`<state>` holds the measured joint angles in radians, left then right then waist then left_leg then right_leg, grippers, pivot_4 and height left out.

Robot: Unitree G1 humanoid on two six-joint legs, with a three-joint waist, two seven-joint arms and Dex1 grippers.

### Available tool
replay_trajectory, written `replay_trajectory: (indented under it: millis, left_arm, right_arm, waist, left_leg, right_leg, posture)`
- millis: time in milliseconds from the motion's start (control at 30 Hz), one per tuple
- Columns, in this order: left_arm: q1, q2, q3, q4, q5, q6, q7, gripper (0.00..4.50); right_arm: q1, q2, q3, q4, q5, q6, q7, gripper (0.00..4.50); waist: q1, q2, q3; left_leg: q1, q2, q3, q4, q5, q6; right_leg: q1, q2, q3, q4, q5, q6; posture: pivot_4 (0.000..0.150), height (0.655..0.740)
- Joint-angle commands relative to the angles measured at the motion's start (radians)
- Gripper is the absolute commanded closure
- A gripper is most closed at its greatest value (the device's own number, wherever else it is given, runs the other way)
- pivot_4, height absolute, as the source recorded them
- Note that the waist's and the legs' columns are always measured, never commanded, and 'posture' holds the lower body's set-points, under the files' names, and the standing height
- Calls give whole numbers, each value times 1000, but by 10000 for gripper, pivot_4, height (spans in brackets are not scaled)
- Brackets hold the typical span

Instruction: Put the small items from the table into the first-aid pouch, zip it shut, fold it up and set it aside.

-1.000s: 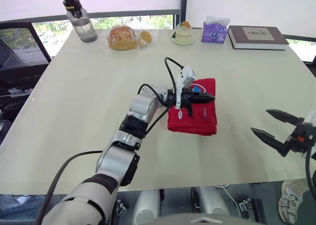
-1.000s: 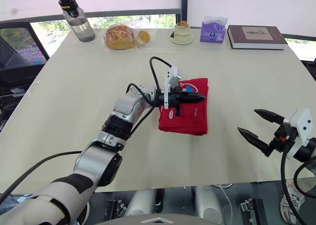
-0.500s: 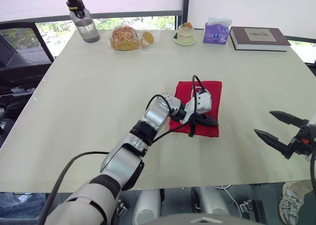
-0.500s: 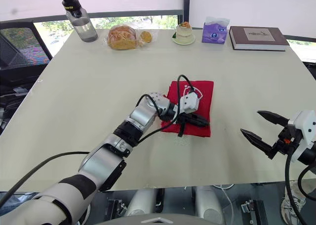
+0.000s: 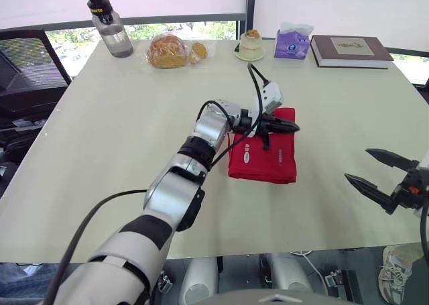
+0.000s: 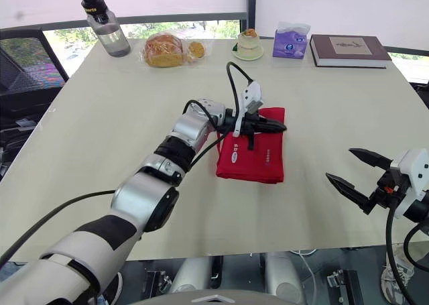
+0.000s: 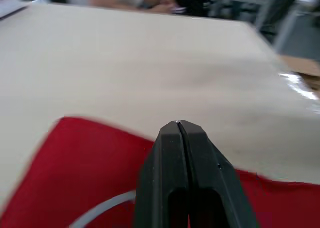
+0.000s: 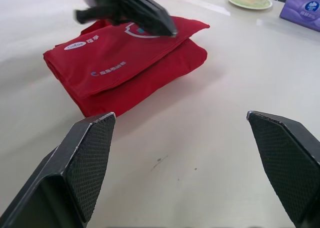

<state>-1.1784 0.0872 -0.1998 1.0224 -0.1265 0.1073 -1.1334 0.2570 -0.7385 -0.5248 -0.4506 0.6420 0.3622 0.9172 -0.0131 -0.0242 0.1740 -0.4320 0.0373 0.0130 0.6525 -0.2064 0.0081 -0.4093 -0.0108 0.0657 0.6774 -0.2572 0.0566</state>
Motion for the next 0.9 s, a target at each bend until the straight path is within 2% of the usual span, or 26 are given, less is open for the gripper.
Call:
replay_trajectory:
  millis: [33,233,367,467,567,633,800,867,900]
  left_arm:
    - [-32,-26,1,117,63,-29,89,44551]
    - [-73,-41,57,252,112,-18,404,44551]
    - [-96,-25,113,267,114,-74,529,44551]
    - [-111,7,150,264,110,-124,551,44551]
    - [-108,50,169,235,100,-211,453,44551]
    - [-89,96,166,203,100,-289,322,44551]
    - [-71,220,221,127,22,-258,29,44551]
    - [-52,289,224,72,8,-226,-75,40720]
    - [-41,312,226,45,1,-216,-101,37335]
  right_arm:
    - [-13,-3,-7,-6,-2,-24,2,0]
    - [-2,4,-6,-30,-7,-23,-13,0]
    - [7,4,-7,-39,-6,-20,-21,0]
    - [8,11,5,-42,-19,-19,-40,0]
    - [-9,21,39,-41,-45,-3,-86,0]
    - [-27,10,69,-43,-53,29,-106,0]
    - [-137,-2,125,-45,18,148,-155,0]
    - [-204,1,151,-36,61,219,-183,0]
    - [-232,6,159,-30,76,248,-201,0]
  waist:
    - [0,0,0]
    - [1,0,0]
    - [-1,0,0]
    - [-2,0,0]
    - [-2,0,0]
    - [0,0,0]
    - [-5,0,0]
    - [-13,0,0]
    - [-15,0,0]
  left_leg:
    - [0,0,0,0,0,0]
    - [1,0,0,0,0,0]
    - [1,0,0,0,0,0]
    - [1,0,0,0,0,0]
    - [0,0,0,-1,0,0]
    - [0,0,0,-1,0,0]
    - [0,0,1,-1,0,0]
    - [0,0,1,-1,0,0]
    - [0,1,1,-1,0,0]
  right_leg:
    - [0,0,0,0,0,0]
    - [0,0,1,0,0,0]
    - [0,1,1,1,0,0]
    - [0,1,1,1,0,0]
    - [0,1,1,1,0,0]
    - [-1,1,1,0,0,0]
    - [-2,1,2,1,2,-3]
    - [-2,1,2,1,2,-4]
    - [-2,1,2,1,2,-4]
  posture:
    - [1500,7387]
    - [1500,7387]
    - [1500,7387]
    - [1500,7387]
    - [1500,7387]
    - [1500,7387]
    - [1500,7387]
    - [1500,7387]
    - [1500,7387]
